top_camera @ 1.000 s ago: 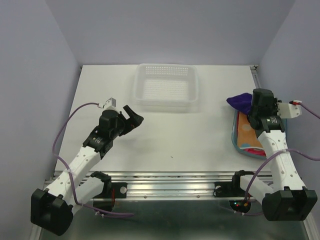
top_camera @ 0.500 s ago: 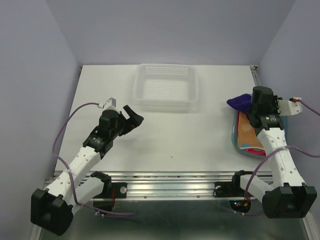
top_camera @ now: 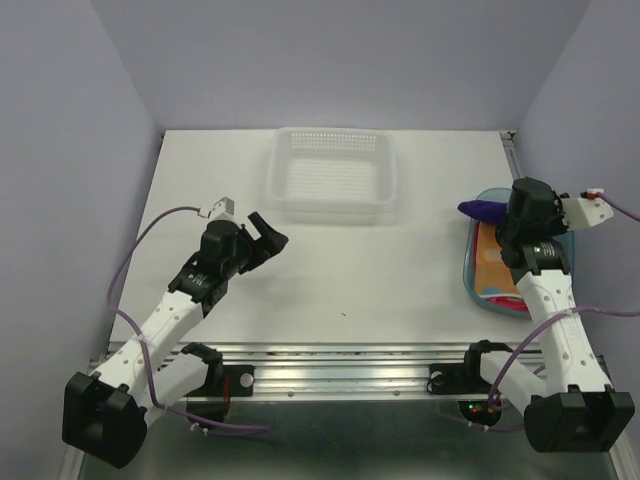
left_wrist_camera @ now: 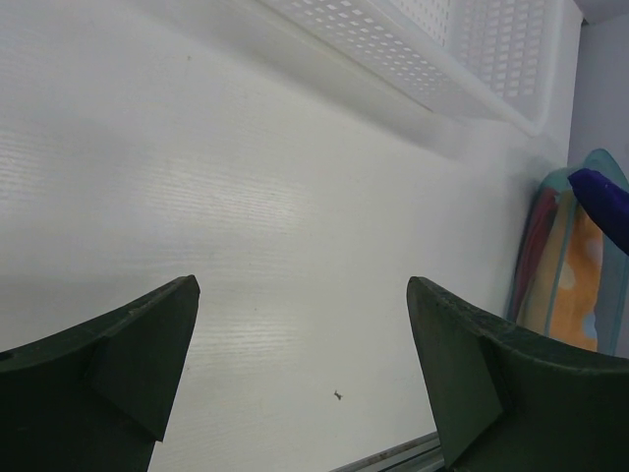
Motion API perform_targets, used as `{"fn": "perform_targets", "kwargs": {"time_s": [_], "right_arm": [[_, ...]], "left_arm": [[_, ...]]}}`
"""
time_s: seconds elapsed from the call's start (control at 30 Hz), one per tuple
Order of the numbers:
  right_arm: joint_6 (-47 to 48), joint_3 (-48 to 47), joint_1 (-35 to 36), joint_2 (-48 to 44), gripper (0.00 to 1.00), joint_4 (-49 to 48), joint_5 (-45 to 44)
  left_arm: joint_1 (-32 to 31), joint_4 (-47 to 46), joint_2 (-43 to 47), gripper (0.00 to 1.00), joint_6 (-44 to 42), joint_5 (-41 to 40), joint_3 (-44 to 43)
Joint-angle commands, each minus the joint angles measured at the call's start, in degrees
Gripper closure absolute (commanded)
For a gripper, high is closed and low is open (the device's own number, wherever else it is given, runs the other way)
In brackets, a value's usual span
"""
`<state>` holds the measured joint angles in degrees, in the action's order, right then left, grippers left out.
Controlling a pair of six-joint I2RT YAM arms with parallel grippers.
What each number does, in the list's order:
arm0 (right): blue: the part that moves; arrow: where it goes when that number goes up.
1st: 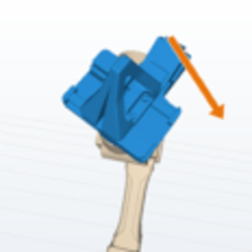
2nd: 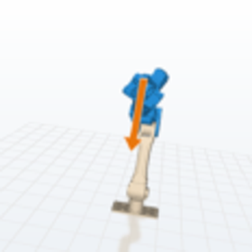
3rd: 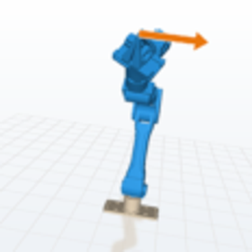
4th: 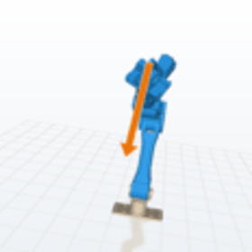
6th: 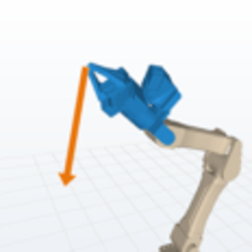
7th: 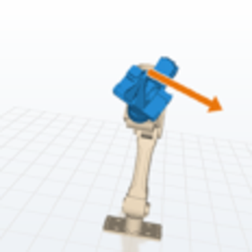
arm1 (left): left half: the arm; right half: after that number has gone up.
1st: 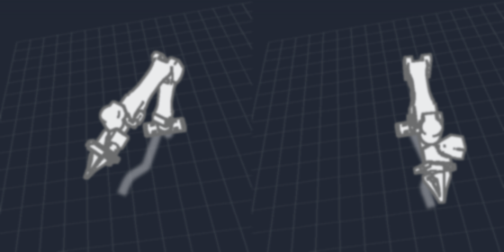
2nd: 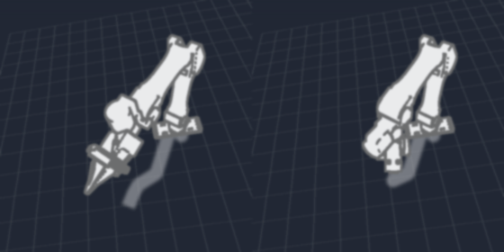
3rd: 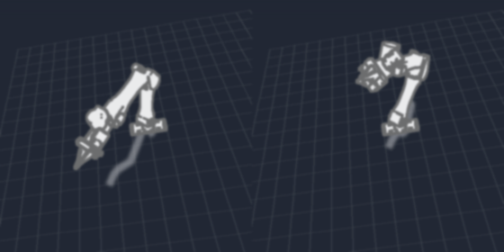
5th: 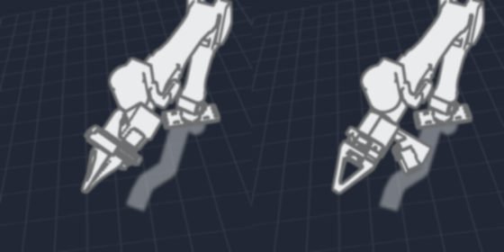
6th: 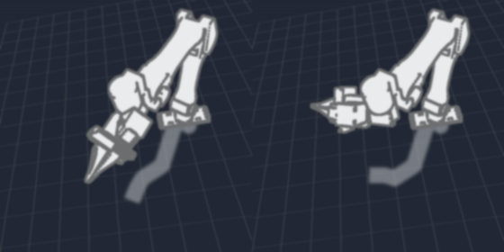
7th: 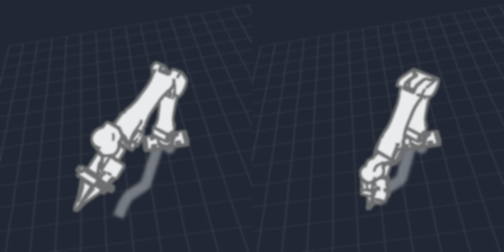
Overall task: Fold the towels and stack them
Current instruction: Neatly place the folded towel into the bin
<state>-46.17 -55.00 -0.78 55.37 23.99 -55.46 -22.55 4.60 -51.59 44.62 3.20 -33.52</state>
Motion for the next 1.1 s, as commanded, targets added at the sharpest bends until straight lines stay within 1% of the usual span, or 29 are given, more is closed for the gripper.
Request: {"fn": "perform_targets", "kwargs": {"time_s": [0.0, 0.1, 0.2, 0.3, 0.4, 0.43, 0.57, 0.6, 0.63, 0.7, 0.73, 0.8, 0.9, 0.93, 1.0, 1.07], "right_arm": [[2.1, 3.9, -0.5, -4.0, 0.99, -1.4, -2.1], [3.3, 6.1, -0.5, -6.6, 0.99, -3.3, -1.6], [6.1, 6.1, -0.5, -7.3, 0.99, -4.7, -0.3], [5.2, 5.6, -0.5, -7.3, 0.99, -1.6, -0.3], [2.6, 6.8, -0.4, -8.8, 0.99, 2.5, -0.9], [0.8, 7.8, -0.4, -10.0, 0.99, 3.3, -1.2], [-0.5, 12.8, -0.4, -12.7, 0.96, 3.7, -0.6], [-1.6, 13.5, -0.5, -13.4, 0.96, 5.6, -0.4], [-5.3, 14.2, -0.5, -13.7, 0.96, 7.1, -0.2], [-8.6, 16.2, -0.5, -14.1, 0.95, 11.1, 1.2], [-12.0, 17.0, -0.4, -14.2, 0.94, 12.1, 3.2], [-13.7, 19.6, -0.5, -14.7, 0.83, 13.4, 4.9], [-16.0, 22.2, -0.5, -15.6, 0.79, 14.9, 7.6], [-16.6, 22.7, -0.4, -16.0, 0.74, 15.4, 9.0], [-17.5, 23.3, -0.4, -16.6, 0.7, 16.9, 9.9], [-17.8, 23.1, -0.5, -17.1, 0.59, 17.6, 10.1]], "left_arm": [[-0.4, -2.1, -0.3, 0.01, -0.4, 1.0, 0.9], [-0.4, -2.1, -0.2, 0.01, -0.5, 1.3, 1.0], [-0.4, -2.2, -0.1, 0.01, -0.5, 1.2, 1.0], [-0.4, -2.1, -0.1, 0.01, -0.3, 1.2, 1.0], [-0.4, -2.1, -0.1, 0.01, -0.4, 1.2, 1.0], [-0.4, -2.1, -0.2, 0.01, -0.6, 1.2, 0.9], [-0.4, -1.7, -0.5, 0.01, -1.2, 1.5, 0.4], [-0.4, -1.6, -0.6, 0.01, -1.3, 1.5, 0.3], [-0.4, -1.7, -0.6, 0.01, -1.3, 1.5, 0.2], [-0.4, -1.9, -0.7, 0.01, -1.4, 1.7, 0.1], [-0.4, -2.1, -1.0, 0.01, -1.6, 1.8, 0.1], [-0.4, -2.1, -1.7, 0.01, -2.3, 2.5, -0.4], [-0.4, -2.1, -2.5, 0.01, -2.9, 3.1, -0.7], [-0.4, -2.3, -2.7, 0.01, -3.0, 3.1, -0.7], [-0.4, -2.5, -3.0, 0.01, -3.3, 3.2, -0.7], [-0.4, -2.7, -3.3, 0.01, -3.6, 3.6, -0.7]]}}
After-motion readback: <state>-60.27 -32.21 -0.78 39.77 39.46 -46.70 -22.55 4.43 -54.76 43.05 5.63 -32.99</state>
